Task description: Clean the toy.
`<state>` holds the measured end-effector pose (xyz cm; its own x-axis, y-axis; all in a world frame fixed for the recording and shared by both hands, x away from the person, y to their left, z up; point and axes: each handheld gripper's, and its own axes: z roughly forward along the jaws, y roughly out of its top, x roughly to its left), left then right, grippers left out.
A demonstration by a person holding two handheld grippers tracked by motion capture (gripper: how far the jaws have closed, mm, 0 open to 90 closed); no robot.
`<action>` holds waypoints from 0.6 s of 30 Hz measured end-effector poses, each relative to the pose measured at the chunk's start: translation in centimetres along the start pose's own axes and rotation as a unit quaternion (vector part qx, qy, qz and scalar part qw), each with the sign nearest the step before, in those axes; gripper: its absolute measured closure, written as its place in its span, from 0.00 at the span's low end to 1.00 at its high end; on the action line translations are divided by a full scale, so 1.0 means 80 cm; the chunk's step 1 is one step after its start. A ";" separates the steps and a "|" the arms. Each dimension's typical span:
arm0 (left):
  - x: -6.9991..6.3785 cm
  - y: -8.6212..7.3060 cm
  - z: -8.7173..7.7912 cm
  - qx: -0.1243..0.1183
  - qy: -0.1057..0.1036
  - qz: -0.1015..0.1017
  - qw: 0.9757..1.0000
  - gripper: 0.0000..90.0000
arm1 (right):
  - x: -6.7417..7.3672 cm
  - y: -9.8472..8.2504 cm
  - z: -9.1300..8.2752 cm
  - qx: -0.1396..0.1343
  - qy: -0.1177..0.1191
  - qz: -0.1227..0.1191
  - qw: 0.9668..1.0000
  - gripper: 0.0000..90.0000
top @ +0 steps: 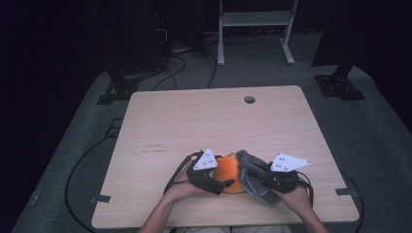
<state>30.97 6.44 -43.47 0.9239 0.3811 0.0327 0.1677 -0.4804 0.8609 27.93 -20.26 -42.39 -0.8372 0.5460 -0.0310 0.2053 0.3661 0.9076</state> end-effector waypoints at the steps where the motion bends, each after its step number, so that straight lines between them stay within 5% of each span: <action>1: 0.000 -0.002 -0.001 0.000 0.002 0.008 1.000 0.17 | 0.004 0.002 0.001 0.000 0.003 -0.009 1.000 0.85; 5: 0.002 -0.006 -0.006 0.003 0.009 0.024 1.000 0.30 | -0.005 0.000 -0.001 0.005 0.013 0.001 1.000 0.85; 12: 0.009 -0.013 -0.012 0.009 -0.001 0.018 1.000 0.32 | -0.023 -0.014 -0.006 0.026 -0.009 0.026 0.999 0.85; 14: 0.008 -0.011 -0.013 0.011 -0.004 0.015 1.000 0.31 | -0.026 -0.017 -0.006 0.028 -0.008 0.034 0.999 0.85; 18: 0.003 0.002 -0.008 0.015 0.004 -0.001 1.000 0.16 | -0.017 -0.011 -0.004 0.031 -0.017 0.011 0.999 0.85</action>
<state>31.02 6.98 -42.97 0.9208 0.3884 0.0363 0.1794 -0.5041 0.8448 28.72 -21.58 -42.98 -0.8145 0.5795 -0.0259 0.2555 0.3984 0.8809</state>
